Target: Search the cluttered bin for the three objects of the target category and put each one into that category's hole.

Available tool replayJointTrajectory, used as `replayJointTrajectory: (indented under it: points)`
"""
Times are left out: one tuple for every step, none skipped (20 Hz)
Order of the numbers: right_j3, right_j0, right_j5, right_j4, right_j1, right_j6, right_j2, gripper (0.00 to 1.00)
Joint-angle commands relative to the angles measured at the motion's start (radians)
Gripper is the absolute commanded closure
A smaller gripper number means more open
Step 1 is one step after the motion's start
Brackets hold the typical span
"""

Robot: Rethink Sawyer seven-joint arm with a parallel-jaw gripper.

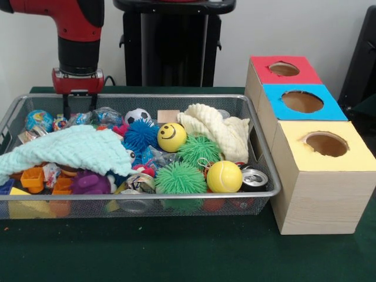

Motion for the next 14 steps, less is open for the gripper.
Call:
replayJointTrajectory:
  points:
    - [-0.015, -0.012, 0.040, -0.046, 0.088, 0.007, -0.012, 0.00]
    - [-0.016, -0.012, 0.036, -0.049, 0.088, 0.006, -0.011, 0.00]
    - [-0.015, -0.013, 0.038, -0.047, 0.087, 0.005, -0.009, 0.00]
    - [-0.016, -0.012, 0.039, -0.047, 0.086, 0.005, -0.009, 0.00]
    - [-0.015, -0.011, 0.039, -0.046, 0.086, 0.006, -0.009, 0.00]
    - [-0.015, -0.006, 0.031, -0.050, 0.086, 0.012, -0.013, 0.00]
    - [-0.017, 0.000, 0.026, -0.053, 0.088, 0.021, -0.021, 0.00]
    - [-0.020, 0.005, 0.022, -0.052, 0.091, 0.033, -0.030, 1.00]
    - [-0.023, 0.011, 0.028, -0.052, 0.092, 0.034, -0.035, 1.00]
    - [-0.025, 0.017, 0.034, -0.052, 0.092, 0.035, -0.039, 1.00]
    - [-0.028, 0.022, 0.040, -0.052, 0.092, 0.036, -0.044, 1.00]
    - [-0.025, 0.012, 0.043, -0.046, 0.092, 0.025, -0.035, 1.00]
    - [-0.024, 0.009, 0.046, -0.045, 0.092, 0.018, -0.032, 1.00]
    - [-0.024, 0.005, 0.049, -0.044, 0.093, 0.011, -0.029, 1.00]
